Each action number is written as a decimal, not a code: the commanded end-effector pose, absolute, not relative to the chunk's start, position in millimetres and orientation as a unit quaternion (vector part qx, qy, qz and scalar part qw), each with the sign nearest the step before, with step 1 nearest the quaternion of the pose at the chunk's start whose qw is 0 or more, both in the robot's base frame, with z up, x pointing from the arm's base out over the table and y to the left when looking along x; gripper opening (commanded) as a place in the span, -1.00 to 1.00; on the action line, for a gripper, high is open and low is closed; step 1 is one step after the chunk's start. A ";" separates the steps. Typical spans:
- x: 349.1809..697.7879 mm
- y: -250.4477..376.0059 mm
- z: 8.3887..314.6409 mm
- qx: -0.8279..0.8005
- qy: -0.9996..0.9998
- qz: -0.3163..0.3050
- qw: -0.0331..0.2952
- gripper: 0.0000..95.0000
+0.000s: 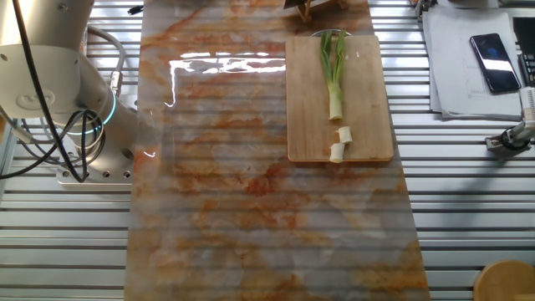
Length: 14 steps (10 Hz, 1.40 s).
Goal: Chop the scallions
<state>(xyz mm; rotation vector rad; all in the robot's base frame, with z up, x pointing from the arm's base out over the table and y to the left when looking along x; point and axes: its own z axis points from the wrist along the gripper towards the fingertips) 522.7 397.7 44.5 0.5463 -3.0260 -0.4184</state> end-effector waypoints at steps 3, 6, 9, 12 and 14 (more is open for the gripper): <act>524.1 399.9 41.8 0.174 -0.976 -0.133 0.020 -0.60; 525.8 402.2 38.1 0.172 -0.976 -0.132 0.020 -0.60; 526.0 402.9 36.2 0.171 -0.976 -0.130 0.022 -0.60; 525.7 403.1 34.9 0.171 -0.977 -0.128 0.027 -0.60; 525.7 403.2 35.4 0.169 -0.977 -0.127 0.032 -0.60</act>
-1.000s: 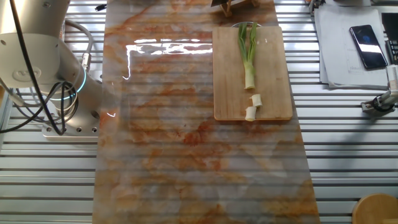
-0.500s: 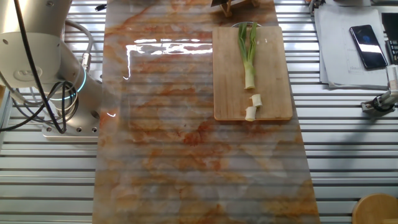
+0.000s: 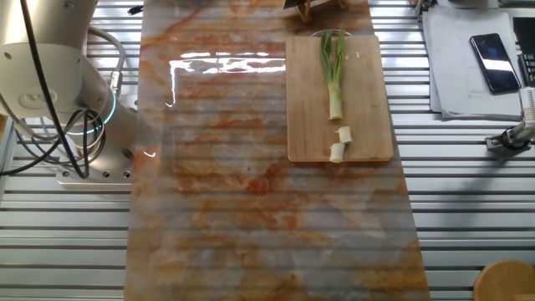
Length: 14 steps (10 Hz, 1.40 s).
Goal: Chop the scallions
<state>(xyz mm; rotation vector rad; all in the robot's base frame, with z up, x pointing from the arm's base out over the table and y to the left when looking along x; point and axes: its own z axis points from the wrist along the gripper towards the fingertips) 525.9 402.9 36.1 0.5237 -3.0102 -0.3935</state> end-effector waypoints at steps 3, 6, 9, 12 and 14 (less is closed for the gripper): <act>525.6 403.1 35.6 0.167 -0.977 -0.125 0.038 -0.60; 525.1 402.6 36.4 0.166 -0.978 -0.123 0.042 -0.60; 523.9 401.5 35.7 0.166 -0.977 -0.124 0.040 -0.60; 523.9 401.5 36.0 0.165 -0.977 -0.127 0.040 -1.00; 523.9 401.6 36.7 0.164 -0.976 -0.140 0.039 -1.00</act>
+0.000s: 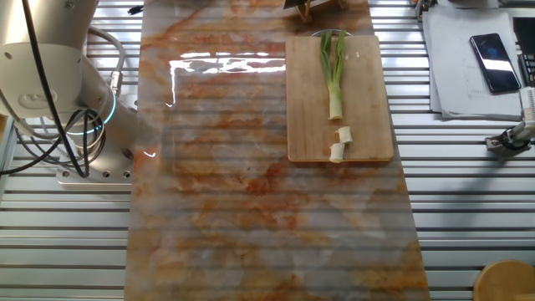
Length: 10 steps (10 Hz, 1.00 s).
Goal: Chop the scallions
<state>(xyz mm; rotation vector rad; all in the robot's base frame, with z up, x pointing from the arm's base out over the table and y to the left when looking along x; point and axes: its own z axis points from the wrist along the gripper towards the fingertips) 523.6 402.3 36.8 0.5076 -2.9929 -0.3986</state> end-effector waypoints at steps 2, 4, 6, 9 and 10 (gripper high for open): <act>524.0 401.6 38.1 0.166 -0.976 -0.136 0.039 -1.00; 524.5 401.7 45.6 0.166 -0.976 -0.135 0.039 -1.00; 524.5 401.8 59.5 0.168 -0.976 -0.132 0.038 -1.00; 522.4 402.3 85.0 0.170 -0.977 -0.121 0.038 -1.00; 521.6 402.2 88.4 0.172 -0.977 -0.120 0.037 -1.00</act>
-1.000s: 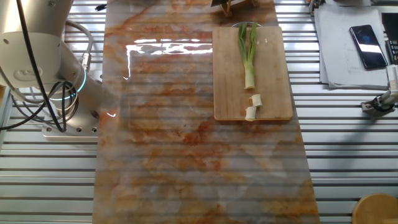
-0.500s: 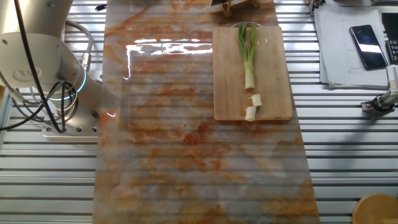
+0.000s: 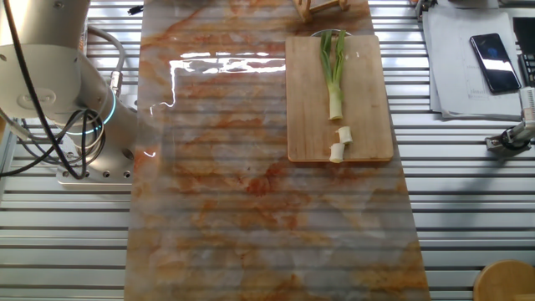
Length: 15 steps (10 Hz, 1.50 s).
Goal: Chop the scallions
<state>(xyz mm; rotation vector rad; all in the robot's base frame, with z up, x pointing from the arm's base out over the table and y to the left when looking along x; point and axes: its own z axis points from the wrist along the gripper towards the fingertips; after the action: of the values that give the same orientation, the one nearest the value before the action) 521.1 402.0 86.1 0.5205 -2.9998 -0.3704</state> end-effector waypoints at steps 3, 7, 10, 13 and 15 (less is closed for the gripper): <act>517.1 401.0 103.7 0.172 -0.978 -0.116 0.030 -1.00; 507.0 393.8 131.1 0.171 -0.981 -0.089 0.020 -1.00; 510.6 371.1 152.4 0.193 -0.977 -0.081 0.030 -1.00; 518.3 342.9 174.2 0.201 -0.978 -0.049 0.031 -1.00; 522.1 328.6 186.2 0.195 -0.980 -0.030 0.032 -1.00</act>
<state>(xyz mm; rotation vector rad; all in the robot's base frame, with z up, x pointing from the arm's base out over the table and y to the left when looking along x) 520.6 330.1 183.4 0.6184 -3.0144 -0.1120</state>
